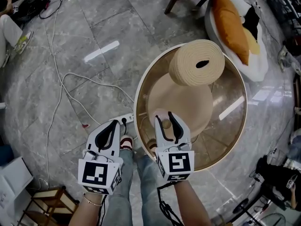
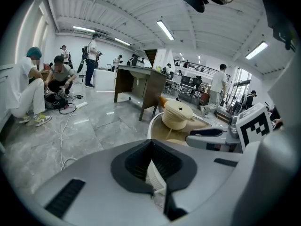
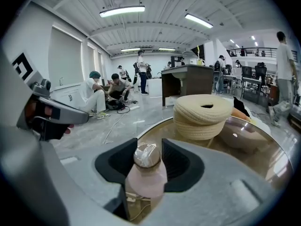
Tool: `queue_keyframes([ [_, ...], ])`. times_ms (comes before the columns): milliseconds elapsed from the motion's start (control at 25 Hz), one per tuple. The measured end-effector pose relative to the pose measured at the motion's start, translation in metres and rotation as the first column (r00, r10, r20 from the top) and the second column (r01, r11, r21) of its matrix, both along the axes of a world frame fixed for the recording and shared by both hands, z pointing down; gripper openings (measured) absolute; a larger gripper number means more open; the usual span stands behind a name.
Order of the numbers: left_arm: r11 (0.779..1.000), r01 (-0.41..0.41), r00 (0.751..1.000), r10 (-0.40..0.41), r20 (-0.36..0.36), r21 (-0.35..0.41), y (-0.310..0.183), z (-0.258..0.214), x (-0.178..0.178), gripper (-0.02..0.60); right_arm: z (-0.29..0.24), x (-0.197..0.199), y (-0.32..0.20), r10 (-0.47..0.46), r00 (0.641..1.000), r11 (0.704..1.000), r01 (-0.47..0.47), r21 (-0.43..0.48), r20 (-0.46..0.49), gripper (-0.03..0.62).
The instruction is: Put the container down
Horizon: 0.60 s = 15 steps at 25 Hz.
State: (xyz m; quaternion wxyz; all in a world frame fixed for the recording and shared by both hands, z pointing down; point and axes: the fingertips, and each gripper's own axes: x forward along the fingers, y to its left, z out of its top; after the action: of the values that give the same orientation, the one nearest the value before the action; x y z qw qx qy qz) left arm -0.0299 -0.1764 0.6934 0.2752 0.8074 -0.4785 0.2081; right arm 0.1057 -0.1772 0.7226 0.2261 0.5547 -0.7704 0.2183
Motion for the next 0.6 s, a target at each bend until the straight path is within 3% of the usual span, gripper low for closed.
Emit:
queue_keyframes([
  [400,0.999,-0.002,1.000,0.002,0.010,0.042,-0.007,-0.038,0.006,-0.008,-0.038,0.009,0.004,-0.007,1.000,0.999,0.006,0.039,0.021,0.156],
  [600,0.999,0.032,0.999,-0.031,-0.008,0.044,-0.011,-0.063,0.007,-0.008,-0.065,0.029,0.008,0.035,0.999,0.999,-0.035,0.038,0.018,0.156],
])
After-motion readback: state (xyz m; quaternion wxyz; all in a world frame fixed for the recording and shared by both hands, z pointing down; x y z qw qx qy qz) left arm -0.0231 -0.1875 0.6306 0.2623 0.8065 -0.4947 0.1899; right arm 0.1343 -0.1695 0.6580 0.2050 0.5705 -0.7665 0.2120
